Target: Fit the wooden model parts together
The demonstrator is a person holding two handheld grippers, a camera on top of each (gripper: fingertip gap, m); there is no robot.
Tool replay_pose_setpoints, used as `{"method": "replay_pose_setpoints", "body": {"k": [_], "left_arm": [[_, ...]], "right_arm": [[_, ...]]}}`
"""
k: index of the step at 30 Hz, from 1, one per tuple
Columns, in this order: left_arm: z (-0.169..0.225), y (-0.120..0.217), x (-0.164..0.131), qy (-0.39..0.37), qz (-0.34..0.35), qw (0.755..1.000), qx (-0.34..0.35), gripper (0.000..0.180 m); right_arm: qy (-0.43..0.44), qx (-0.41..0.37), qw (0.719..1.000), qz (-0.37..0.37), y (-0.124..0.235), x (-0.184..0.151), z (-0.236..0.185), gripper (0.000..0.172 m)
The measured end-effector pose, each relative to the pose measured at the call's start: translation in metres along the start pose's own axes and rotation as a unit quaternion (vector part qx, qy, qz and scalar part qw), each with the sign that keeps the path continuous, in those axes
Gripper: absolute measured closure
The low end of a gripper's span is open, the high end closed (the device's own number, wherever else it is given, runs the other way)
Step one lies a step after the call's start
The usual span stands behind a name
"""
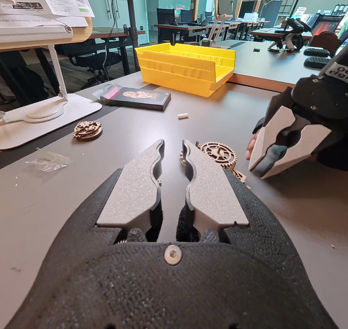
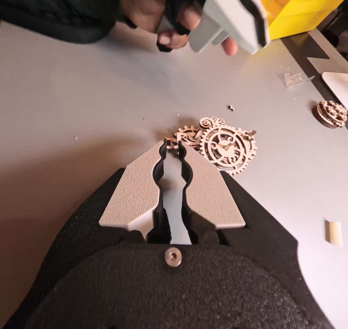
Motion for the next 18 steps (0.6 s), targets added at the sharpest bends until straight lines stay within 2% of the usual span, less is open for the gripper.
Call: {"method": "replay_pose_setpoints", "body": {"k": [2, 5, 9, 11, 15, 18], "left_arm": [[0.003, -0.002, -0.001, 0.003, -0.012, 1.000, -0.022, 0.155], [0.010, -0.006, -0.005, -0.003, -0.042, 0.997, -0.059, 0.146], [0.027, -0.016, -0.009, 0.005, -0.097, 0.988, -0.117, 0.116], [0.036, -0.021, -0.011, 0.001, -0.112, 0.986, -0.126, 0.108], [0.048, -0.027, -0.015, -0.017, -0.129, 0.984, -0.119, 0.108], [0.049, -0.029, -0.019, -0.027, -0.137, 0.983, -0.118, 0.117]], "right_arm": [[-0.031, -0.006, 0.999, 0.029, 0.011, 0.001, 0.009, 0.161], [-0.048, -0.063, 0.996, 0.035, 0.022, -0.004, 0.026, 0.157], [-0.046, -0.097, 0.994, -0.006, 0.018, -0.016, 0.034, 0.132], [-0.053, -0.095, 0.994, -0.015, 0.013, -0.017, 0.034, 0.120], [-0.052, -0.095, 0.994, -0.020, 0.008, -0.017, 0.033, 0.119], [-0.050, -0.100, 0.994, -0.019, 0.009, -0.018, 0.033, 0.124]]}}
Point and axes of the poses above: each gripper's, where its closed fingertips meet, y back along the fingers, x out of its top, z = x × y across the jaws, the point moved 10 cm from there along y, back along the fingers, and after that the axes turned 7 degrees about -y, right-handed, at the moved point
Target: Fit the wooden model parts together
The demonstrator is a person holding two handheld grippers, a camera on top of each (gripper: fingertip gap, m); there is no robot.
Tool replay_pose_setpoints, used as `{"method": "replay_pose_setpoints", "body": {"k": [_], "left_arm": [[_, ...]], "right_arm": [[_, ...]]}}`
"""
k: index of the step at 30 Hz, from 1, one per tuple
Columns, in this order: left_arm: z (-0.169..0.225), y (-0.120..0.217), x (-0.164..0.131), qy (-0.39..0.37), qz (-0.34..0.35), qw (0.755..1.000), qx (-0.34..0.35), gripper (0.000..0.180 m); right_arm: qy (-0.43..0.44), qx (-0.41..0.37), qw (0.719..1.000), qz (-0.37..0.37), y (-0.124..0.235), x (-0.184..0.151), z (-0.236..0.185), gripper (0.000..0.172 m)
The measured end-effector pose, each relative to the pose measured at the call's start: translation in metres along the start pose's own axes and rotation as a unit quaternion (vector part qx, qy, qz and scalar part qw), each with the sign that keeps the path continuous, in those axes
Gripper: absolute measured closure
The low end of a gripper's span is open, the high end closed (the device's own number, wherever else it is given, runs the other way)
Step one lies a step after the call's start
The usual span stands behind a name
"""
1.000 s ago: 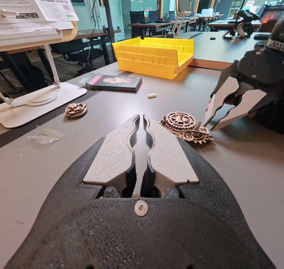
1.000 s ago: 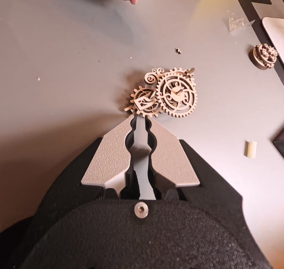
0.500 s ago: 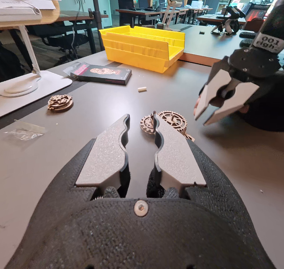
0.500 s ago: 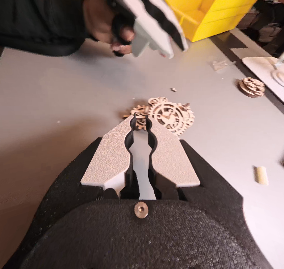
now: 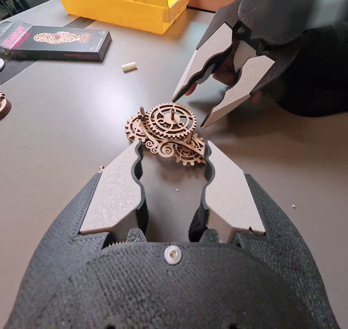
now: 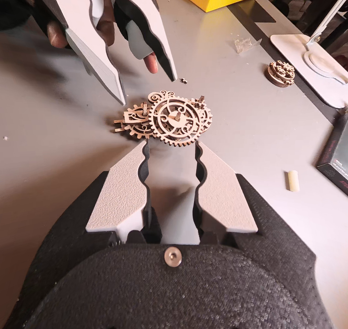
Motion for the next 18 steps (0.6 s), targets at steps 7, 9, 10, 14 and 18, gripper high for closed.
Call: {"method": "replay_pose_setpoints", "body": {"k": [7, 9, 10, 14, 18], "left_arm": [[-0.012, 0.014, 0.004, 0.018, 0.058, 0.997, 0.042, 0.152], [-0.019, 0.018, 0.003, 0.025, 0.064, 0.995, 0.073, 0.164], [-0.022, 0.020, 0.003, 0.027, 0.069, 0.994, 0.085, 0.170], [-0.030, 0.027, 0.003, 0.047, 0.092, 0.989, 0.110, 0.180], [-0.033, 0.030, 0.002, 0.066, 0.104, 0.986, 0.112, 0.180]], "right_arm": [[-0.006, -0.010, 0.999, 0.034, 0.006, 0.003, 0.002, 0.142], [-0.016, -0.010, 0.999, 0.048, 0.008, 0.005, 0.003, 0.142], [-0.021, -0.010, 0.998, 0.055, 0.009, 0.006, 0.003, 0.142], [-0.032, -0.005, 0.997, 0.075, 0.014, 0.009, 0.005, 0.143], [-0.032, 0.001, 0.998, 0.047, 0.011, 0.005, 0.005, 0.138]]}}
Point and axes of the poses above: each gripper's, where its closed fingertips meet, y back along the fingers, x out of its top, z = x × y across the jaws, the point moved 10 cm from there along y, back along the fingers, and after that the axes turned 7 degrees about -y, right-handed, at the moved point
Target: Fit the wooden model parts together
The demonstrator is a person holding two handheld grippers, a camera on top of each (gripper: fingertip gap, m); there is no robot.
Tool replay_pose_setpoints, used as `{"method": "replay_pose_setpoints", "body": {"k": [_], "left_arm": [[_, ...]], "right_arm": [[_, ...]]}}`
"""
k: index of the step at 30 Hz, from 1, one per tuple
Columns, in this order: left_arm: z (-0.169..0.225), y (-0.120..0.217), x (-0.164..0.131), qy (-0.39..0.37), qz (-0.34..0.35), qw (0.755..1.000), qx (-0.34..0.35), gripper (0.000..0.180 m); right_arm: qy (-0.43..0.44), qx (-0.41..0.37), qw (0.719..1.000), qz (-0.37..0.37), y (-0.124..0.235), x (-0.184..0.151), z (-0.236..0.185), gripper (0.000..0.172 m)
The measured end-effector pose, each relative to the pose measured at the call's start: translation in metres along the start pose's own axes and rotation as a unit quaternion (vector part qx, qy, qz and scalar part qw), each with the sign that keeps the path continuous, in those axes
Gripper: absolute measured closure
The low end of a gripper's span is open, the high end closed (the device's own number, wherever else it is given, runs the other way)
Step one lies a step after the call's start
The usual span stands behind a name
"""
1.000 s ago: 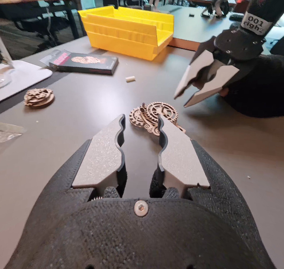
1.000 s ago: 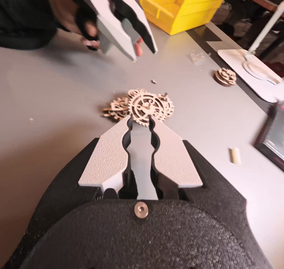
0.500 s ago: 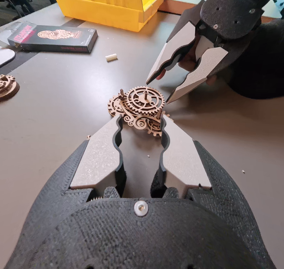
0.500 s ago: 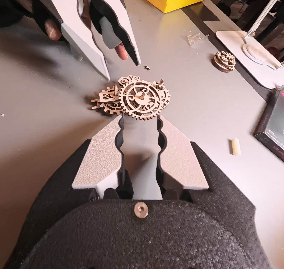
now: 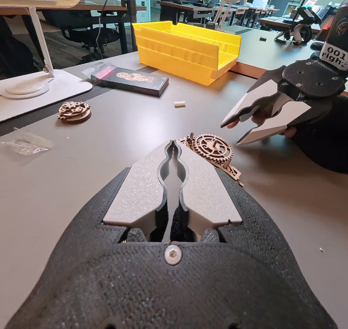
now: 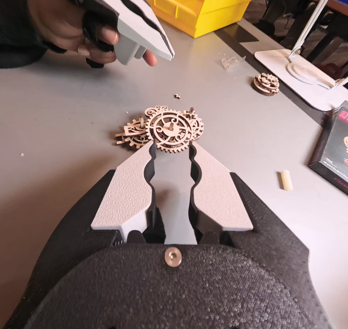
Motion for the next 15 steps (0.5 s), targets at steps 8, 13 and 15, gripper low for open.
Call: {"method": "replay_pose_setpoints", "body": {"k": [8, 13, 15], "left_arm": [[-0.0007, -0.0001, -0.0010, -0.001, -0.003, 1.000, 0.012, 0.180], [-0.0052, 0.0009, -0.0020, 0.011, -0.004, 0.999, 0.032, 0.180], [-0.0067, 0.0009, -0.0028, 0.015, -0.008, 0.999, 0.037, 0.180]], "right_arm": [[0.009, 0.003, 1.000, -0.014, -0.0037, -0.0033, -0.0021, 0.135], [0.006, 0.001, 1.000, -0.010, -0.0033, -0.0041, -0.0007, 0.137], [0.003, 0.003, 1.000, -0.010, -0.0033, -0.0042, -0.0001, 0.138]]}}
Point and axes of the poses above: each gripper's, where its closed fingertips meet, y back along the fingers, x out of its top, z = x × y across the jaws, the point moved 10 cm from there along y, back along the fingers, and after that the axes turned 7 degrees about -y, right-handed, at the moved point
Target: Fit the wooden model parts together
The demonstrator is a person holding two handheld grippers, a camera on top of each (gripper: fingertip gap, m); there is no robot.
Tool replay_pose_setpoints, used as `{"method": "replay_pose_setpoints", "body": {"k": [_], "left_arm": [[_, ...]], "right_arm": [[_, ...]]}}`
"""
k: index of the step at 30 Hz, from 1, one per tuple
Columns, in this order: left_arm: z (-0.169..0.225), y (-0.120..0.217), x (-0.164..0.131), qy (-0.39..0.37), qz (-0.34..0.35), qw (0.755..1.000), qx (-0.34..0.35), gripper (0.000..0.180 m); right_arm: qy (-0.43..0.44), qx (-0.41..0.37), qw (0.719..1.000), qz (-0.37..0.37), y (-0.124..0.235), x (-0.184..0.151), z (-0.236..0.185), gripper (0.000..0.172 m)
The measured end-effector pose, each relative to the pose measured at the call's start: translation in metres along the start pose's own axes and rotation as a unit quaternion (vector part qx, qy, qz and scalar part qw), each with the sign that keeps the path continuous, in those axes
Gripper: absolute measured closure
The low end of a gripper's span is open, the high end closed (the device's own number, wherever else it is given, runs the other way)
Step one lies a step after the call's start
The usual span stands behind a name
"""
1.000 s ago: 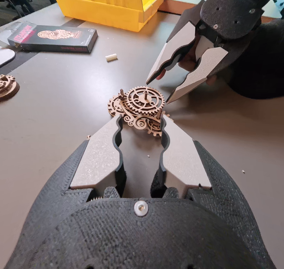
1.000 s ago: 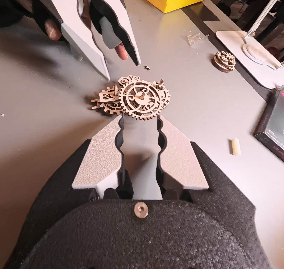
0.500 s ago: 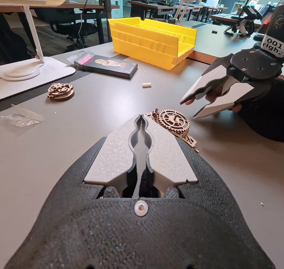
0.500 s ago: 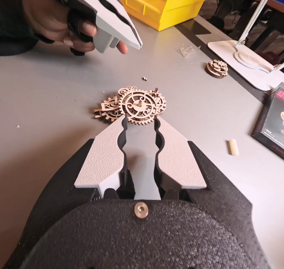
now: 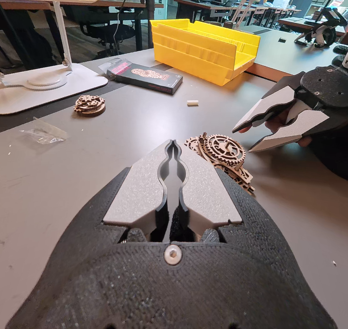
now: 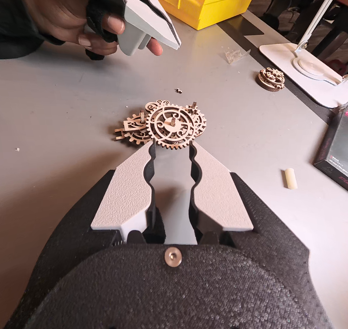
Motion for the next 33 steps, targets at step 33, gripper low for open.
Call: {"method": "replay_pose_setpoints", "body": {"k": [33], "left_arm": [[-0.021, 0.004, 0.004, -0.004, -0.024, 0.996, 0.082, 0.180]], "right_arm": [[0.042, -0.029, 0.998, -0.025, -0.007, -0.003, 0.001, 0.139]]}}
Point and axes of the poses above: each gripper's, where its closed fingertips meet, y back along the fingers, x out of its top, z = x × y across the jaws, the point moved 10 cm from there along y, back along the fingers, and after that the axes turned 7 degrees about -y, right-handed, at the moved point
